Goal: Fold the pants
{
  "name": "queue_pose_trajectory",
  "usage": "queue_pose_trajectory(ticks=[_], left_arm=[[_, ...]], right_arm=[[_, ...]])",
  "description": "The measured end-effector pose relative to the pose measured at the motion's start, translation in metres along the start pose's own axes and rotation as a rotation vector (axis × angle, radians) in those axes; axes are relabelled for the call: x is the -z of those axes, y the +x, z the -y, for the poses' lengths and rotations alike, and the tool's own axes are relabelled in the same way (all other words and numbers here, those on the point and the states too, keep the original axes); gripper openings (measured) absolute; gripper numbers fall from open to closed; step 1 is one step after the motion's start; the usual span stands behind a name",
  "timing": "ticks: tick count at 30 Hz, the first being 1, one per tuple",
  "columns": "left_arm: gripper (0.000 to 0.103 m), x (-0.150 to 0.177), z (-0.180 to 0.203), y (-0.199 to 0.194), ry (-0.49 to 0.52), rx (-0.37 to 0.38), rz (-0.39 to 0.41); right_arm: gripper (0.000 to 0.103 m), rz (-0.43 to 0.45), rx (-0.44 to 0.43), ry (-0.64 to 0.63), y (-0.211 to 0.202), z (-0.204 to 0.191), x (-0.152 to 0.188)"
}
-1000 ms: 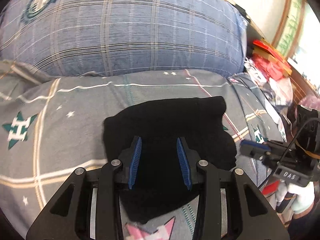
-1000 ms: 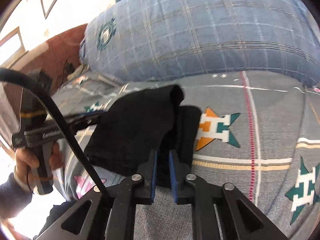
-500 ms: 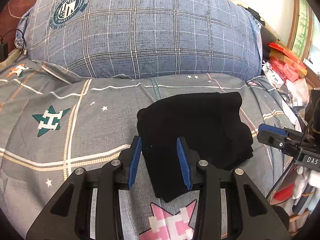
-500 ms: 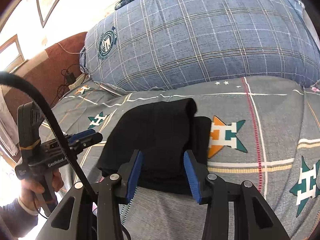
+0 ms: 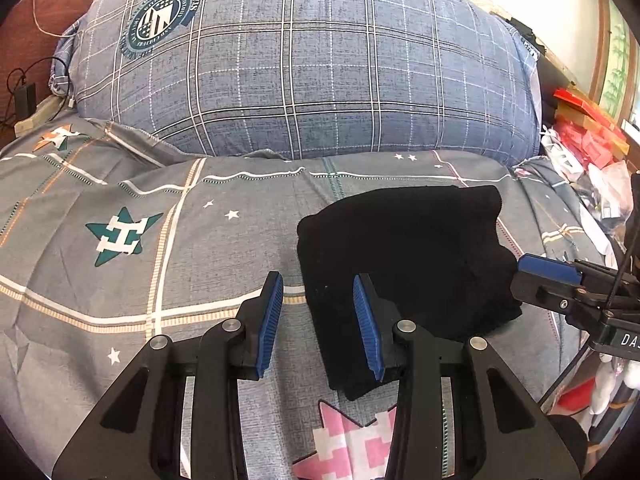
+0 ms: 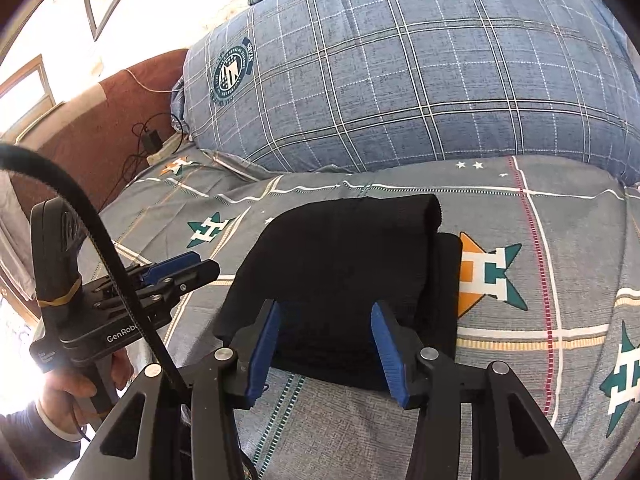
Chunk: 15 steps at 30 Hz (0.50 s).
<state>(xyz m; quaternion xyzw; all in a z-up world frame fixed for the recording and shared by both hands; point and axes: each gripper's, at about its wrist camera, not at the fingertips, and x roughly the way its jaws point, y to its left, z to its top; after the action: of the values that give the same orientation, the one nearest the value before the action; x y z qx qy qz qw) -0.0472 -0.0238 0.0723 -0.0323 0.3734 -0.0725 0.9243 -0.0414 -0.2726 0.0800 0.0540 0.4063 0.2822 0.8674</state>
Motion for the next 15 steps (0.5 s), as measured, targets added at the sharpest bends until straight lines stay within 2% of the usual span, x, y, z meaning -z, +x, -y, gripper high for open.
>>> queue_pose_trajectory(ticks=[15], left_arm=[[0.036, 0.001, -0.002, 0.011, -0.011, -0.014, -0.02]], right_arm=[[0.046, -0.01, 0.0, 0.009, 0.009, 0.004, -0.001]])
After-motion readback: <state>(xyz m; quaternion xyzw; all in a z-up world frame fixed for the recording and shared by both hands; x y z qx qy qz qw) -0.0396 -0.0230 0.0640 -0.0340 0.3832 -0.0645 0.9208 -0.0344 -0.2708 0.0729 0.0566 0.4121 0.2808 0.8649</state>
